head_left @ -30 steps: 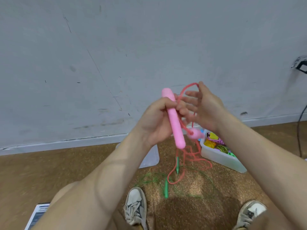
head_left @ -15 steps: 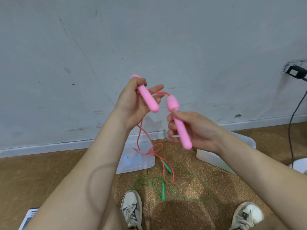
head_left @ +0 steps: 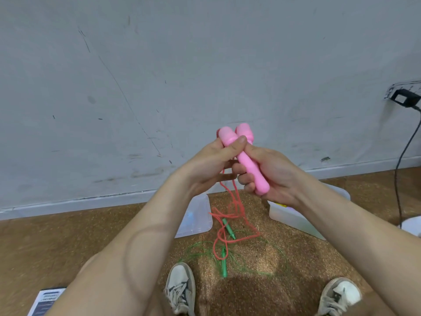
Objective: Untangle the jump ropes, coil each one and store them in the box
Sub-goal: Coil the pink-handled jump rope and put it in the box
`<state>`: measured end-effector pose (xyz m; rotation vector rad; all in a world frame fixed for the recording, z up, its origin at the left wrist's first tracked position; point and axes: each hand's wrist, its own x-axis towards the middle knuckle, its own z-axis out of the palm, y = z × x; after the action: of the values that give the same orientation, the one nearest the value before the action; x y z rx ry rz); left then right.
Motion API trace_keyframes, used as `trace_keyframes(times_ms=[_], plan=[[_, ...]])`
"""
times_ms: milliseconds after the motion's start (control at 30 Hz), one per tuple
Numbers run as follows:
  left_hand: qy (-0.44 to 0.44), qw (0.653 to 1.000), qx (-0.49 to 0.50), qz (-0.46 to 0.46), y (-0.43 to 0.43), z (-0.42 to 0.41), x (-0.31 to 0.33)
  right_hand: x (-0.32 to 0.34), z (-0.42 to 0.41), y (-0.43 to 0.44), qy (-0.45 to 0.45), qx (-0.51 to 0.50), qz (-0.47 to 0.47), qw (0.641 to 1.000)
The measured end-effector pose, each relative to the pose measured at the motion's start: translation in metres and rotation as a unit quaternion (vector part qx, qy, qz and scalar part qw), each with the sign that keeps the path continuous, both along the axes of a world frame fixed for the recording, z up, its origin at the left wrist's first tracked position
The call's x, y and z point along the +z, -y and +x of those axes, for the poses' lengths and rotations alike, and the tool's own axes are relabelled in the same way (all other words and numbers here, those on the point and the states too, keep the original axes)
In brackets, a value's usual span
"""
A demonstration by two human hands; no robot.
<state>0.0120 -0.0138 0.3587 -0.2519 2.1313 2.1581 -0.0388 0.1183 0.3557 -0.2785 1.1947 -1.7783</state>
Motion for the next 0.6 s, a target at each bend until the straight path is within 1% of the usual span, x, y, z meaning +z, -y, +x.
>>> trace_keyframes(times_ms=[67, 100, 133, 200, 233, 300, 467, 600], plan=[[-0.012, 1.0, 0.014, 0.002, 0.001, -0.001, 0.0, 0.0, 0.0, -0.002, -0.013, 0.015, -0.002, 1.0], [-0.016, 0.999, 0.028, 0.035, 0.0, -0.002, 0.001, 0.0, 0.001, -0.002, -0.022, 0.026, -0.005, 0.999], [-0.017, 0.994, 0.049, 0.095, 0.0, -0.004, 0.002, 0.0, 0.002, -0.001, -0.03, 0.038, -0.009, 0.999], [-0.019, 0.97, 0.1, 0.222, -0.002, -0.008, 0.002, 0.0, 0.006, 0.0, -0.043, 0.063, -0.016, 0.997], [-0.019, 0.96, 0.125, 0.251, -0.004, -0.01, 0.002, -0.001, 0.009, 0.0, -0.046, 0.078, -0.02, 0.996], [-0.022, 0.96, 0.16, 0.23, -0.007, -0.012, 0.001, -0.005, 0.012, 0.002, -0.033, 0.109, -0.028, 0.993], [-0.104, 0.948, 0.237, 0.187, -0.008, -0.013, 0.009, -0.012, 0.014, -0.001, 0.001, 0.18, -0.038, 0.983], [-0.134, 0.953, 0.235, 0.134, -0.011, -0.009, 0.014, -0.017, 0.01, -0.003, 0.066, 0.278, -0.064, 0.956]])
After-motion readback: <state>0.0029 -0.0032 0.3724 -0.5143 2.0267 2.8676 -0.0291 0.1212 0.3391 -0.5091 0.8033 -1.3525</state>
